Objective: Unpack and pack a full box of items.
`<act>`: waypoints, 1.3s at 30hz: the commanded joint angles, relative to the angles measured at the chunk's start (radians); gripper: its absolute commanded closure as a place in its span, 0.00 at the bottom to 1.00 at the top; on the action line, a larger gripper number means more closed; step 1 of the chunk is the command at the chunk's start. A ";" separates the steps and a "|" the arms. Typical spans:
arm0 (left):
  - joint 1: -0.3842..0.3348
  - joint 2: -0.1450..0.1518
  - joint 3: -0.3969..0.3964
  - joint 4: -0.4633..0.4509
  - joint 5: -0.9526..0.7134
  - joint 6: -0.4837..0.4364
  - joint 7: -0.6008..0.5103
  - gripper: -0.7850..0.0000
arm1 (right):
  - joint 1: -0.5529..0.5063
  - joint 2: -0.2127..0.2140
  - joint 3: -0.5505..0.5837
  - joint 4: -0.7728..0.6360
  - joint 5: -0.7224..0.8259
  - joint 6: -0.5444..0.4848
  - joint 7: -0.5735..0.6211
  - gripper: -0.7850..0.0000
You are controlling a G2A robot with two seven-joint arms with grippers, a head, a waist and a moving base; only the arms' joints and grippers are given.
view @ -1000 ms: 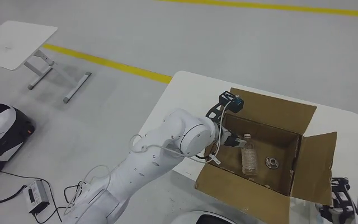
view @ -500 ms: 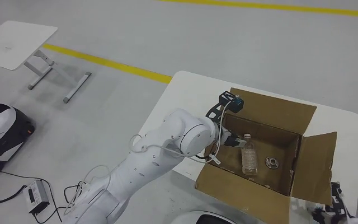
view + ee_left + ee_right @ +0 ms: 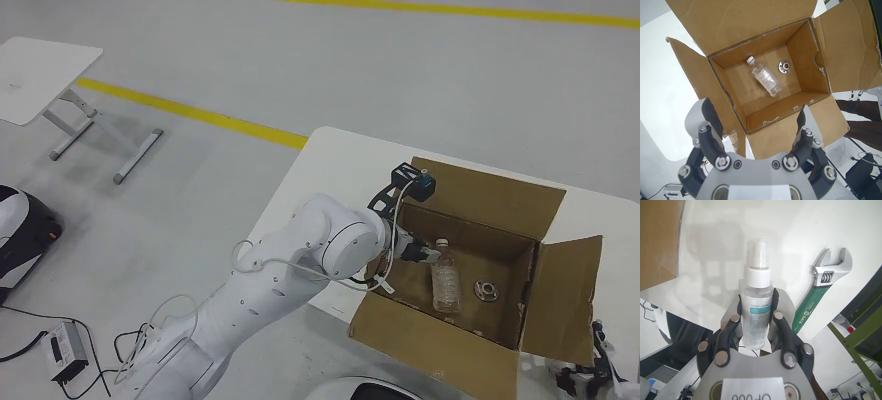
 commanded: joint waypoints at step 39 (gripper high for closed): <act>0.034 0.006 -0.026 -0.031 0.027 -0.030 0.064 0.00 | -0.197 0.025 0.483 -0.535 0.575 -0.210 -0.375 1.00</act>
